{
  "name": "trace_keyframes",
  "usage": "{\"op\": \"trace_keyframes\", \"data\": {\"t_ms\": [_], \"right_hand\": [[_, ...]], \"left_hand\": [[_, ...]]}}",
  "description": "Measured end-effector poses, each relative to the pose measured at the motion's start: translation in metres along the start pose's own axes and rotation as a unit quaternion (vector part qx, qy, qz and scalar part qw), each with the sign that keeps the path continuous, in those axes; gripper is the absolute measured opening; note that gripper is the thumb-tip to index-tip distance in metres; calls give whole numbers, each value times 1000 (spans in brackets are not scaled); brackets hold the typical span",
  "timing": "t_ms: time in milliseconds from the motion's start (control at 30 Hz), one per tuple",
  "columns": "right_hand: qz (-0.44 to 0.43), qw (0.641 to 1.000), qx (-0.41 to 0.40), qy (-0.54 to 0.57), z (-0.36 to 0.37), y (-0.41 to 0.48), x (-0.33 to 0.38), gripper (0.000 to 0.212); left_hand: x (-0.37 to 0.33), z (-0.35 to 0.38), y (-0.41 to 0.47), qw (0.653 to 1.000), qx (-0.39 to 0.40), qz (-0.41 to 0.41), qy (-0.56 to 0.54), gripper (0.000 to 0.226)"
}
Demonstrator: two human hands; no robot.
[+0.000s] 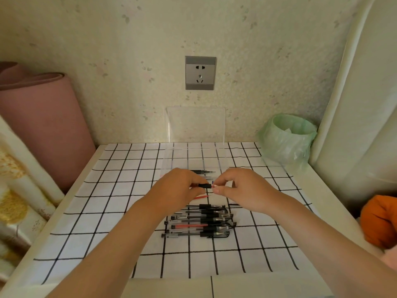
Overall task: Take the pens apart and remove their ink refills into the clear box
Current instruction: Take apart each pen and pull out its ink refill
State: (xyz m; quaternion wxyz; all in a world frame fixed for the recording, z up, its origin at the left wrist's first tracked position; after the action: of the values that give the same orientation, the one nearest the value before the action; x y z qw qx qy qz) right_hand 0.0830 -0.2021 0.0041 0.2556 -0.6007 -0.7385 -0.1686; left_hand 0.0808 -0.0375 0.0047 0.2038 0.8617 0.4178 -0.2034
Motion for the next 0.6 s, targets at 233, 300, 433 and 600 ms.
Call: {"op": "trace_keyframes", "data": {"t_ms": [233,300,433,600], "right_hand": [[72,974,39,-212,-6,-8,-33,31],[82,972,58,-213,1,-9,-37,28],[84,974,51,-205,3,-8,-37,14],[60,988,2,-142,-7,-9,-27,14]], "left_hand": [[4,6,1,998,36,-30,29,29],[3,8,1,998,47,-34,39,29],[-1,12,1,997,59,-29,49,25],[1,13,-2,997,52,-25,44,23]]}}
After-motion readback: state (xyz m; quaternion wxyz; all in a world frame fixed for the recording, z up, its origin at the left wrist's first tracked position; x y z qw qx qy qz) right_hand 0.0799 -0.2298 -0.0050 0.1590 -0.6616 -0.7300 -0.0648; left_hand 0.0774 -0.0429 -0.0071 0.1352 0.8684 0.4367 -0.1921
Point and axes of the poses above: each hand's wrist, its own y-axis towards the middle knuckle, its own z-axis out of the palm, x = y × z, the point moved 6 cm from there along y, towards the middle knuckle, and after that the axes turned 10 degrees about z, right-handed, at the moved point
